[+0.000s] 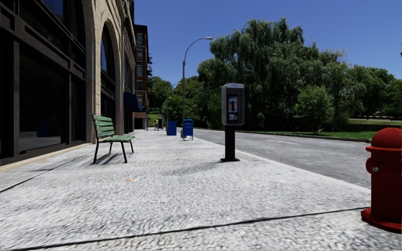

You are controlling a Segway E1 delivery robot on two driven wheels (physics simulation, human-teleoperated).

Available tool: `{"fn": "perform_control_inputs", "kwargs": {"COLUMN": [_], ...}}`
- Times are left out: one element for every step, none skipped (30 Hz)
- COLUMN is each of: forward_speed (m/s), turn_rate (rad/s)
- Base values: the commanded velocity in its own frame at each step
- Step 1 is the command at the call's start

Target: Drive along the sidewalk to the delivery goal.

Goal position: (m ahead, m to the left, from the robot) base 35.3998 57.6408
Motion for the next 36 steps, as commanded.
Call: {"fn": "perform_control_inputs", "kwargs": {"forward_speed": [2.00,2.00,2.00,2.00,2.00,2.00,2.00,2.00,2.00,2.00,2.00,2.00,2.00,2.00,2.00,2.00,2.00,2.00,2.00,2.00,2.00,2.00,2.00,2.00,2.00,2.00,2.00,2.00,2.00,2.00,2.00,2.00,2.00,2.00,2.00,2.00], "turn_rate": [0.31,0.31,0.31,0.31,0.31,0.31,0.31,0.31,0.31,0.22,0.22,0.10,0.00,0.00,0.00,0.00,0.00,0.00,0.00,0.00,0.00,0.00,0.00,0.00,0.00,0.00,0.11,0.29,0.39,0.39,0.41,0.41,0.41,0.42,0.42,0.42]}}
